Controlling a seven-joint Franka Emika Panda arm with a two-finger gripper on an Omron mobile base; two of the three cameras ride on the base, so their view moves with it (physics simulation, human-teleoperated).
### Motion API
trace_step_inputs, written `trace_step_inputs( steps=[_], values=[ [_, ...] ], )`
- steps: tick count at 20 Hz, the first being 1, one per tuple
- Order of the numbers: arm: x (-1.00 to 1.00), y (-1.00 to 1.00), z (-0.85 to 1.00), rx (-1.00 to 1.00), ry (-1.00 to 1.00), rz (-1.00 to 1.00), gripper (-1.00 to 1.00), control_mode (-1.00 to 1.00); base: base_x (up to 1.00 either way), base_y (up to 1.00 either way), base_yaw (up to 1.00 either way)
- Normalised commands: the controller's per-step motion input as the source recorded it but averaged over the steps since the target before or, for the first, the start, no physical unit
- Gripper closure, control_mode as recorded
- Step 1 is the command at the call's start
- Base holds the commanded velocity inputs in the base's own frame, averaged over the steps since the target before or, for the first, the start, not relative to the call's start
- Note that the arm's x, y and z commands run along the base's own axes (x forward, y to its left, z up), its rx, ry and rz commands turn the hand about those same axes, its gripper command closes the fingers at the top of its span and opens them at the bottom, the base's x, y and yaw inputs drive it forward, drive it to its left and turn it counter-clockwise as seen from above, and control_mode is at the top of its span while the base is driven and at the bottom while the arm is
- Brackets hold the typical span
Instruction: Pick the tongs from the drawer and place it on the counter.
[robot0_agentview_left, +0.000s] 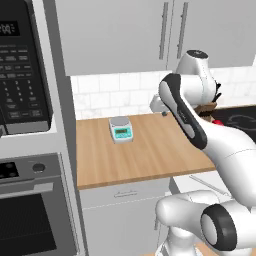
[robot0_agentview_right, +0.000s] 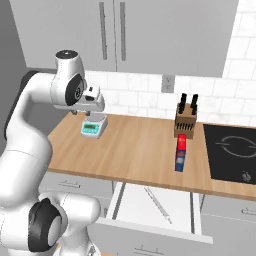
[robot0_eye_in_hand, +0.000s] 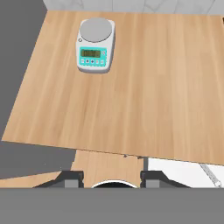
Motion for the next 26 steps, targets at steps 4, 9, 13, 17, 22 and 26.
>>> trace_step_inputs(
  steps=[4,9,13,17,22,26],
  values=[
    [-0.22,-0.11,-0.02,0.00,-0.01,0.00,-1.00,-1.00,0.00,0.00,0.00],
    [-0.58,-0.65,-0.12,0.05,-0.05,-0.02,-1.00,-1.00,0.00,0.00,0.00],
    [-0.71,-0.79,-0.32,0.03,-0.01,0.00,-1.00,-1.00,0.00,0.00,0.00],
    [-0.48,-0.67,-0.42,0.00,0.00,0.00,-1.00,-1.00,0.00,0.00,0.00],
    [-0.16,-0.81,-0.34,0.00,0.01,0.00,-1.00,-1.00,0.00,0.00,0.00],
    [-0.18,-0.89,-0.39,-0.01,0.00,0.00,-1.00,-1.00,0.00,0.00,0.00]
  ],
)
